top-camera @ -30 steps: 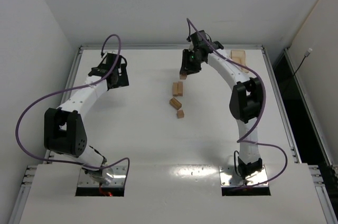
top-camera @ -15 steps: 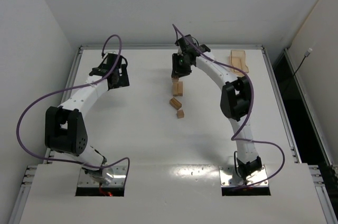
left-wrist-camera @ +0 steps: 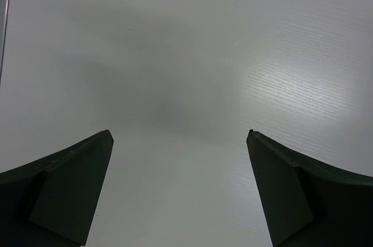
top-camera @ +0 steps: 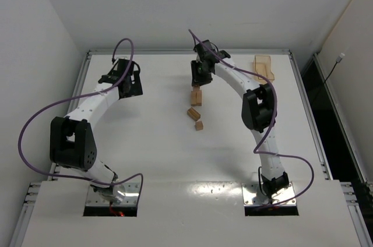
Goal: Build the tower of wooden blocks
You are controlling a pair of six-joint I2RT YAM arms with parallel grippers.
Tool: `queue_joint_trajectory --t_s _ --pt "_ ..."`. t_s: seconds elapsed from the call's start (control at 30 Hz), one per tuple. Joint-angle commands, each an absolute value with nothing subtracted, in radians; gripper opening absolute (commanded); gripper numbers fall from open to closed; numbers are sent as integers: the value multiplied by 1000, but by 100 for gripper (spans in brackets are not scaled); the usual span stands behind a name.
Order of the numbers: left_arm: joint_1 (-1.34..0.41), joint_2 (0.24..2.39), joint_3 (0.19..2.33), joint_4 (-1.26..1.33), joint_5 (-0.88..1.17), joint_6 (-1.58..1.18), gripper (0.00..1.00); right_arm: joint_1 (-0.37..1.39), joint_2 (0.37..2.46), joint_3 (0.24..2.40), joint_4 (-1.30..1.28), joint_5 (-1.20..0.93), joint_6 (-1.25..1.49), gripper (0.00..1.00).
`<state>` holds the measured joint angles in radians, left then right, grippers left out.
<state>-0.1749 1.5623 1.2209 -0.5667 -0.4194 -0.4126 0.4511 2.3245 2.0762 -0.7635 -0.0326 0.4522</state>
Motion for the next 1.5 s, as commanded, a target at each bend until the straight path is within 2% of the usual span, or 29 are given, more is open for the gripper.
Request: queue_joint_trajectory --t_s 0.0,1.4,1.47 --pt "-160 1566 1227 -545 -414 -426 100 451 2338 2109 -742 -18 449 0" --pt "-160 1603 1238 -545 -387 -436 100 451 2356 2028 -742 -57 459 0" --pt "-160 1603 1238 -545 -387 -436 100 451 2356 2028 -742 -57 459 3"
